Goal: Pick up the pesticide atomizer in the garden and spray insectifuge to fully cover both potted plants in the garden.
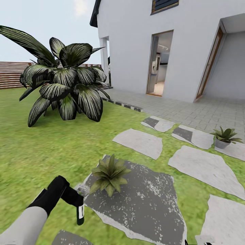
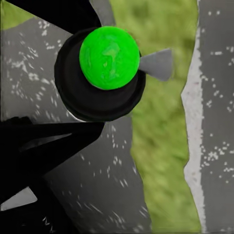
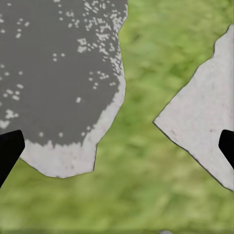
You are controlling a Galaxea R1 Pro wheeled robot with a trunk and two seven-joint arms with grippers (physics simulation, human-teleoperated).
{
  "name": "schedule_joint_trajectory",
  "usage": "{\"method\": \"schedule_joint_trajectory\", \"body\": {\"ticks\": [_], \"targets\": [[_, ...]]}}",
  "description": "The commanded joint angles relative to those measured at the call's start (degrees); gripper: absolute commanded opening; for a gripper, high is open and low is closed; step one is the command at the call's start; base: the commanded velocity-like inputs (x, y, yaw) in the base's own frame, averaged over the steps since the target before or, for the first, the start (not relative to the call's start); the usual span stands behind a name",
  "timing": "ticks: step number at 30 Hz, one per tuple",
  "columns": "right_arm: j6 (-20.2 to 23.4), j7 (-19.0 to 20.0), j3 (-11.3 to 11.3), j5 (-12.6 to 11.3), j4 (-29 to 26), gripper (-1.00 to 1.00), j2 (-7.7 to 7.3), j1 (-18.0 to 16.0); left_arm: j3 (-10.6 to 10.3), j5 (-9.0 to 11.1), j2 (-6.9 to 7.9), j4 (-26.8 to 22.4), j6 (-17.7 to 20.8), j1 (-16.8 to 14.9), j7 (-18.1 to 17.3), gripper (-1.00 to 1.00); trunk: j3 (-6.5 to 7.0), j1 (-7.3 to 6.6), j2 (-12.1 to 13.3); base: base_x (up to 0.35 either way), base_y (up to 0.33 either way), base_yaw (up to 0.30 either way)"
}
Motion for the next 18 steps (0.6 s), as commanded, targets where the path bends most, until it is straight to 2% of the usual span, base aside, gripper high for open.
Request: {"method": "schedule_joint_trajectory", "body": {"ticks": [1,3,5,6,10,18], "targets": [[-0.16,-0.09,0.52,-0.55,0.02,1.0,0.0,-0.03,-0.34,-0.38,0.56,-0.1,0.63,0.01,-0.91,-1.0,-0.05,-0.01,-0.02,0.0,0.0,0.0],[-0.16,-0.09,0.5,-0.56,0.02,1.0,-0.06,-0.03,-0.72,-0.39,2.34,-0.09,0.89,0.21,-1.35,-1.0,-0.05,-0.01,-0.02,0.0,0.0,0.0],[-0.16,-0.09,0.49,-0.56,0.02,1.0,-0.15,-0.03,-0.92,-0.4,4.76,-0.07,0.94,0.47,-1.62,-1.0,-0.05,-0.01,-0.02,0.0,0.0,0.0],[-0.16,-0.09,0.5,-0.56,0.02,1.0,-0.14,-0.03,-0.96,-0.4,5.18,-0.06,0.94,0.54,-1.66,-1.0,-0.05,-0.01,-0.02,0.0,0.0,0.0],[-0.16,-0.09,0.51,-0.56,0.02,1.0,-0.15,-0.03,-1.19,-0.4,5.44,-0.06,0.96,0.65,-1.71,-1.0,-0.05,-0.01,-0.02,0.085,0.01,0.0],[-0.16,-0.24,0.49,-0.79,-0.05,1.0,-0.01,-0.03,-1.16,-0.19,4.97,0.22,0.91,0.67,-1.66,-1.0,-0.05,-0.01,-0.02,0.299,0.063,0.0]]}}
